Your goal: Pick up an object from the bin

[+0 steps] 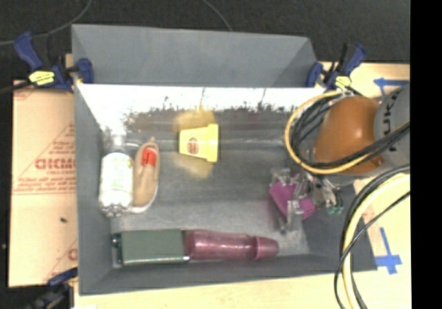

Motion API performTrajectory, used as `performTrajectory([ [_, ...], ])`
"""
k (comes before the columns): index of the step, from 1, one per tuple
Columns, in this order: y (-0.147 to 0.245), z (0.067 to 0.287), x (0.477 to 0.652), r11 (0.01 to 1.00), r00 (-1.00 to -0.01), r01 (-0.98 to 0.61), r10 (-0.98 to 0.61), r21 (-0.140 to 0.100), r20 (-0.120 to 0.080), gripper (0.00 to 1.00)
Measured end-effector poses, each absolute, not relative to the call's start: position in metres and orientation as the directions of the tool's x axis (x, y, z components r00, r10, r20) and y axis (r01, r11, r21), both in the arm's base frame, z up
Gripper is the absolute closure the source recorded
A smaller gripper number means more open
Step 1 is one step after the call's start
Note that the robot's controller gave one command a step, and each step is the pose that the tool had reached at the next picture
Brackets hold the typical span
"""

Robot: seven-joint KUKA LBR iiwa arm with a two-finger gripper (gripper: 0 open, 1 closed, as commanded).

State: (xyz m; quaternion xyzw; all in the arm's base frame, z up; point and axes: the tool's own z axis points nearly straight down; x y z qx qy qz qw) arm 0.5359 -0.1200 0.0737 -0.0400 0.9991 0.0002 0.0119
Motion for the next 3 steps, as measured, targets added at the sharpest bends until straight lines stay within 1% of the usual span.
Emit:
performTrajectory([
  [3, -0.1191, 0.0735, 0.5356, 0.997, -0.996, -0.083, -0.083, 0.001, -0.023, 1.0],
])
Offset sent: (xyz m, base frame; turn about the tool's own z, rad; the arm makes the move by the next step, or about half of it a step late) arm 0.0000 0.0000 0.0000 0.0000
